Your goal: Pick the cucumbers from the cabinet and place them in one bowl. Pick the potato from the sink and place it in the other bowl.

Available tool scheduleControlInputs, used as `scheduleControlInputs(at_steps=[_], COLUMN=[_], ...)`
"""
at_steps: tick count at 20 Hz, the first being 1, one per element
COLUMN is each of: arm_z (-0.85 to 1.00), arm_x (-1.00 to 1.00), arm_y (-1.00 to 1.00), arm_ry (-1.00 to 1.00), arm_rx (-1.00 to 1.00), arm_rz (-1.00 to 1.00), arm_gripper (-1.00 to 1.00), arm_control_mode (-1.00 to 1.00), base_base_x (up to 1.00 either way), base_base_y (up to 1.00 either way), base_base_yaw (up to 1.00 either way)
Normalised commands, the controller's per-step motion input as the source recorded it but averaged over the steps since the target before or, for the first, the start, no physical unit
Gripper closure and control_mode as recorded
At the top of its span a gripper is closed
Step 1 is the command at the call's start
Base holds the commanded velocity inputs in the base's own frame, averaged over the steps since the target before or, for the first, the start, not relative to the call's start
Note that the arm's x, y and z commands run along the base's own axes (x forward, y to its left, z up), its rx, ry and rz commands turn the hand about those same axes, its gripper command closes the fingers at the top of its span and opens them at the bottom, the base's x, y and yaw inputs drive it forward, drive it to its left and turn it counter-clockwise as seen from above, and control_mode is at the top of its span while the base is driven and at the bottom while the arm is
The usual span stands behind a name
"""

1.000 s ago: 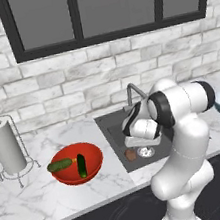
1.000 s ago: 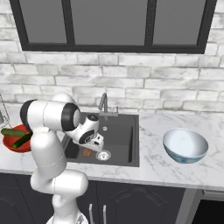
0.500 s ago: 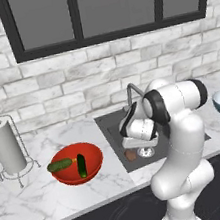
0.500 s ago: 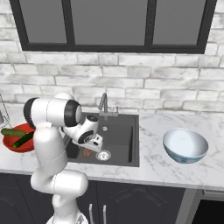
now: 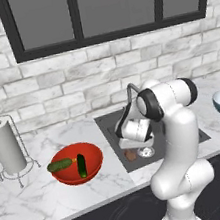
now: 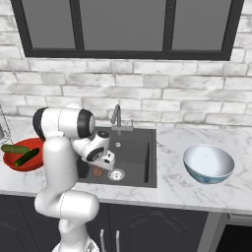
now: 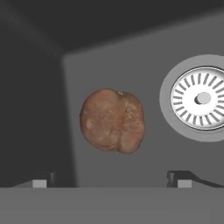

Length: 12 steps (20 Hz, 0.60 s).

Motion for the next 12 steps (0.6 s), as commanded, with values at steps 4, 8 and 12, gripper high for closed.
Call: scheduleControlInputs(at_steps=[4,8,12], arm_z=[-0.02,-0.14,-0.12], arm_x=[0.35,0.28,0.04], arm_y=[0.0,0.0,0.0], arm_ry=[0.0,0.0,0.0], arm_rx=[0.0,0.0,0.0], arm_rz=[0.0,0.0,0.0], arm_gripper=[-1.0,-1.0,-1.0], arm_control_mode=[-1.0,-1.0,-1.0], base_base_x=[0.0,0.0,0.0], base_base_y=[0.0,0.0,0.0], base_base_yaw=[0.0,0.0,0.0])
